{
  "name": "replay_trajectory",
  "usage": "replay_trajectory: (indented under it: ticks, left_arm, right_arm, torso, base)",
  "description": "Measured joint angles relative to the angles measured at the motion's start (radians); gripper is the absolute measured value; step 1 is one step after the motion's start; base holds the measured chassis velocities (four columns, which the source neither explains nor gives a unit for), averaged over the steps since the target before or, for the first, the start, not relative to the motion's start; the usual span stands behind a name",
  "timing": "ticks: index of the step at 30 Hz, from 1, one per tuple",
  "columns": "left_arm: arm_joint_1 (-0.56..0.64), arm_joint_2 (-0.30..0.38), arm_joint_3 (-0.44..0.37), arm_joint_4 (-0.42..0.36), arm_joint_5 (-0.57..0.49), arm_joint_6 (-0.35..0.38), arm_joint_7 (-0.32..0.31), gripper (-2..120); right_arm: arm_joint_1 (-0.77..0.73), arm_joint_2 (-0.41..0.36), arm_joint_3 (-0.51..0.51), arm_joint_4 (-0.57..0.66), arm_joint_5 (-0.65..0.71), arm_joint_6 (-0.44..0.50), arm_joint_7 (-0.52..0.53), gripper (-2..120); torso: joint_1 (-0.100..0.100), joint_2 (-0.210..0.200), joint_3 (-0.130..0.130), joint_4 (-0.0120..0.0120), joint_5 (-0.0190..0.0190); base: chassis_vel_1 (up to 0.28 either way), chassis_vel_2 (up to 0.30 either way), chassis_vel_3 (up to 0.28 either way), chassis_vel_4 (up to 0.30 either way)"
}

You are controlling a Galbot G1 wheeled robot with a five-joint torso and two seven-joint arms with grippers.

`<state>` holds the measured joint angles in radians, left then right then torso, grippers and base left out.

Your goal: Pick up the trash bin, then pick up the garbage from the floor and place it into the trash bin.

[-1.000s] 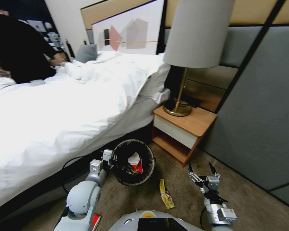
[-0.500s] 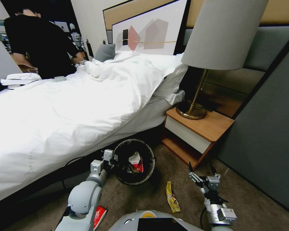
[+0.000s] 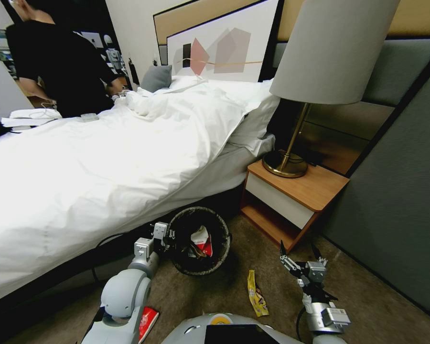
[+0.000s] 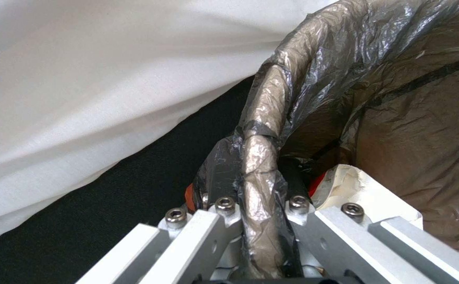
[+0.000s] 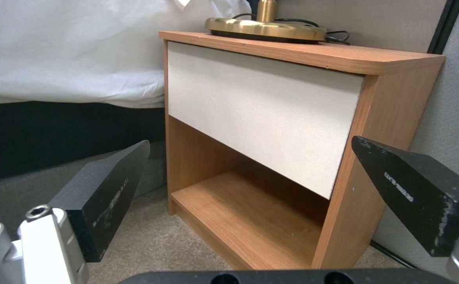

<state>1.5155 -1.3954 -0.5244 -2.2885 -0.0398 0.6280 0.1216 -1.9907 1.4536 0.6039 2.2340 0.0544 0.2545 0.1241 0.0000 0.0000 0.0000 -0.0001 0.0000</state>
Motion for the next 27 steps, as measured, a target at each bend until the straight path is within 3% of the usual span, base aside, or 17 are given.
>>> replay_trajectory:
  ticks: [27]
  left_arm:
    - [-0.009, -0.002, 0.001, 0.009, 0.004, 0.0, 0.001, 1]
  right_arm:
    - [0.008, -0.005, -0.002, -0.009, -0.001, -0.002, 0.003, 100]
  torso:
    - [0.0, 0.0, 0.0, 0.0001, 0.0]
  base:
    - [0.044, -0.044, -0.045, 0.046]
